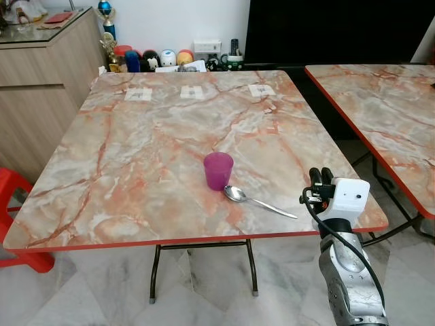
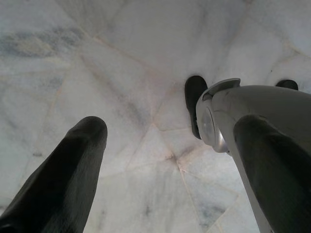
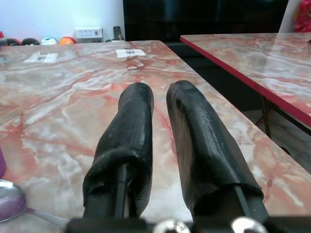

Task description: Setting the table

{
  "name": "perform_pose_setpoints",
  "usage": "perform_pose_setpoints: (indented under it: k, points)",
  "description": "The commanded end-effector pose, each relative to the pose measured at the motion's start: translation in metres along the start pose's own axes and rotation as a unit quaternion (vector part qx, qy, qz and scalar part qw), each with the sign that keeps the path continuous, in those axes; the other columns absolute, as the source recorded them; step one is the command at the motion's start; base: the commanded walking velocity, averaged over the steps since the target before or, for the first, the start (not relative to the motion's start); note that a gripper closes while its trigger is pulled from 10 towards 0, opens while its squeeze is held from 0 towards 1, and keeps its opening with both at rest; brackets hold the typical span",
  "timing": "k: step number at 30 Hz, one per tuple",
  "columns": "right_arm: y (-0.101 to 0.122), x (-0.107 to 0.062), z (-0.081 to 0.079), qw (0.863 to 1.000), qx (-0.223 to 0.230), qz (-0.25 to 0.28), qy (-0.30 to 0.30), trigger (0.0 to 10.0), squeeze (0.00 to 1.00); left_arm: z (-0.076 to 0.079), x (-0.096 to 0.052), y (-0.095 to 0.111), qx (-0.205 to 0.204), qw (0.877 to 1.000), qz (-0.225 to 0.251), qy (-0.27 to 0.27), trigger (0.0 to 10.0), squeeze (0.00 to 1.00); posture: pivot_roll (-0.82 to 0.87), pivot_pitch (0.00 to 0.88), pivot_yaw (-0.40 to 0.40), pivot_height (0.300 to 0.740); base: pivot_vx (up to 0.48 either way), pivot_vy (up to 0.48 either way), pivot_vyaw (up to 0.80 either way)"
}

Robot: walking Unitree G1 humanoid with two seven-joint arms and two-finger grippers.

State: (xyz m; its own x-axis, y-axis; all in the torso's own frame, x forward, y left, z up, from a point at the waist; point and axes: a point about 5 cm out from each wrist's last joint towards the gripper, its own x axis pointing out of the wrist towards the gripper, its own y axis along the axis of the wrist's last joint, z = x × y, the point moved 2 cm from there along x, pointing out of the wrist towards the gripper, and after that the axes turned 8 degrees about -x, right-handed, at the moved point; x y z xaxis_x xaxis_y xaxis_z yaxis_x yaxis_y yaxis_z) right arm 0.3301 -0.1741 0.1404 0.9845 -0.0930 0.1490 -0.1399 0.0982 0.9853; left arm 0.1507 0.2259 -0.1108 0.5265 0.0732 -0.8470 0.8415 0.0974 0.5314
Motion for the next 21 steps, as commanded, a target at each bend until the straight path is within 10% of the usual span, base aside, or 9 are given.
perform_pose_setpoints:
  k: [1,21]
  points:
    - [0.0018,-0.0003,0.0022,1.000,-0.003,0.004,-0.001,10.0,0.00,-0.0002,-0.0010,-0.0058,0.002,1.000,-0.010,-0.003,10.0,0.00,0.01,0.075,-0.025,0.740,0.307,0.000,0.00]
    - [0.0034,0.0006,-0.0027,1.000,-0.013,0.009,0.015,10.0,0.00,0.0000,-0.0009,-0.0053,0.002,1.000,-0.008,-0.002,10.0,0.00,0.01,0.071,-0.025,0.740,0.295,0.000,0.11]
